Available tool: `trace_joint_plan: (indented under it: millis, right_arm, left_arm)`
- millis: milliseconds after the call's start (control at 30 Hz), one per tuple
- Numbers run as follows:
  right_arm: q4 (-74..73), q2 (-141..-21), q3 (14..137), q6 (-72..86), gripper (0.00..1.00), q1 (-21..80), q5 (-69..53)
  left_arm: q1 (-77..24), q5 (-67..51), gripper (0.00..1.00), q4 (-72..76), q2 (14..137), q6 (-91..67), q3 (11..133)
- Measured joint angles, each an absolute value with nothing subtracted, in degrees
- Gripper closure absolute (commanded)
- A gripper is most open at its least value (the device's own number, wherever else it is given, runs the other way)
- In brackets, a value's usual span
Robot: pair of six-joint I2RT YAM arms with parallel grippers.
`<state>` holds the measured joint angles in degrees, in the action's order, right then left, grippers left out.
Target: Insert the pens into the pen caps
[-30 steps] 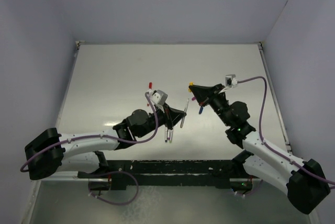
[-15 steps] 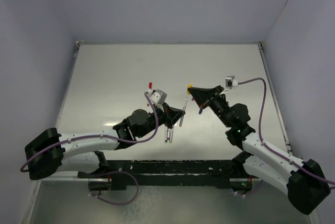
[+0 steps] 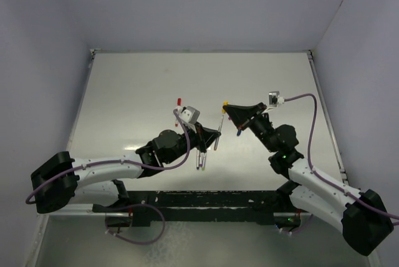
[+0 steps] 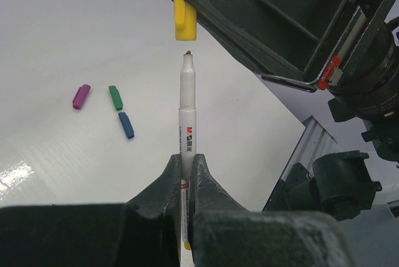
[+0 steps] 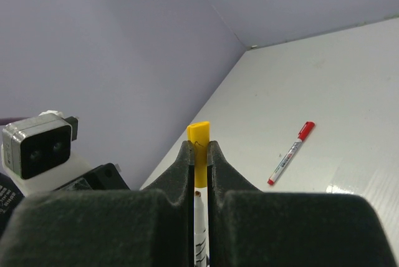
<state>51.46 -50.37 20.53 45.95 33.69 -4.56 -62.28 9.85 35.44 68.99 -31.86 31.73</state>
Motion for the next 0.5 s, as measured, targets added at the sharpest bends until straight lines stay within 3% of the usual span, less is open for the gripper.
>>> trace_joint_plan:
  millis: [500]
  right_arm:
    - [51.79, -50.37, 19.46, 46.65, 1.0, 33.69, -5.54]
  left_arm:
    - [-62.28, 10.94, 1.0, 35.44, 69.06, -31.86, 31.73]
